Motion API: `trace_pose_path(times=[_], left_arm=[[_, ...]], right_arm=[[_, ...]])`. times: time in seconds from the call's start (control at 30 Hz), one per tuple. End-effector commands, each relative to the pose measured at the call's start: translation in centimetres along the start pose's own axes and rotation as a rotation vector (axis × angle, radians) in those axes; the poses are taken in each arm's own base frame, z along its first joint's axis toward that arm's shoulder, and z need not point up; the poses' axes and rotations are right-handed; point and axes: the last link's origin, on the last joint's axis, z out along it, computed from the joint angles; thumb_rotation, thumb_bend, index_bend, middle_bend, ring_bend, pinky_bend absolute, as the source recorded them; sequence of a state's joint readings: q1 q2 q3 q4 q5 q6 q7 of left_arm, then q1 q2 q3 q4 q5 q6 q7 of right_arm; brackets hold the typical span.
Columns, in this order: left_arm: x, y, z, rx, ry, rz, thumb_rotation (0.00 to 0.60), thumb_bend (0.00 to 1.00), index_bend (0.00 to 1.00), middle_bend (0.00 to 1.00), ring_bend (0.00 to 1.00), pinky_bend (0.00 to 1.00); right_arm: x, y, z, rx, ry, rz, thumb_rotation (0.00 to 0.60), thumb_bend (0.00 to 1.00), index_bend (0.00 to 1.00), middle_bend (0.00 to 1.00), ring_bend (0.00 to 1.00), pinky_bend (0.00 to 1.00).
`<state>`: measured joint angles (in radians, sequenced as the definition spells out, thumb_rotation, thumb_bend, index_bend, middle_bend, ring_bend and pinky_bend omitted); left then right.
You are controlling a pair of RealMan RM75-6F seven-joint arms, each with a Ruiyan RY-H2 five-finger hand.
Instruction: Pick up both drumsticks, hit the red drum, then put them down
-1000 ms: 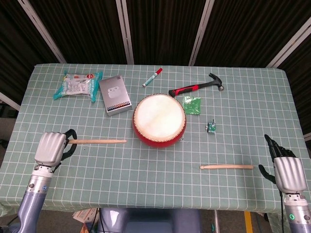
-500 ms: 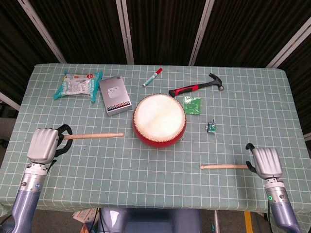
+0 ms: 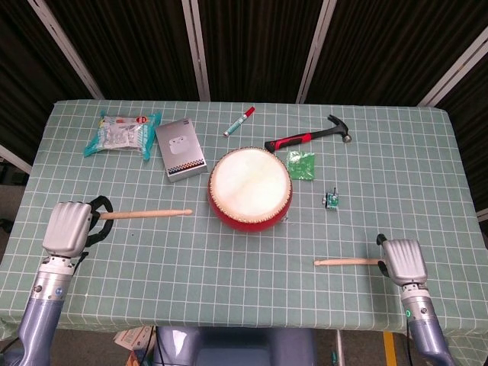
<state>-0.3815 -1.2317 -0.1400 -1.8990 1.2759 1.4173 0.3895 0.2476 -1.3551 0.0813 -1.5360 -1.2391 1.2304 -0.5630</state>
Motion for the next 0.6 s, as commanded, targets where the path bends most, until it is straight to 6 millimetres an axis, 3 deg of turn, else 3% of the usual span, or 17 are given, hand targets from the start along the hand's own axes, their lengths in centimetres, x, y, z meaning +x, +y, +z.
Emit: trace_pose_path(times=[0.03, 0.6], left_arm=[[0.1, 0.0, 0.0, 0.001, 0.002, -0.001, 0.6, 0.49, 0.75, 1.0, 1.0, 1.0], [0.5, -0.3, 0.1, 0.006, 0.006, -0.016, 0.6, 0.49, 0.74, 1.0, 1.0, 1.0]], right_arm=[[-0.6, -0.3, 0.1, -0.007, -0.011, -0.004, 0.6, 0.31, 0.45, 0.97, 1.0, 1.0], [-2.5, 1.0, 0.9, -0.093, -0.063, -0.029, 0.6, 0.32, 0.45, 0.97, 1.0, 1.0]])
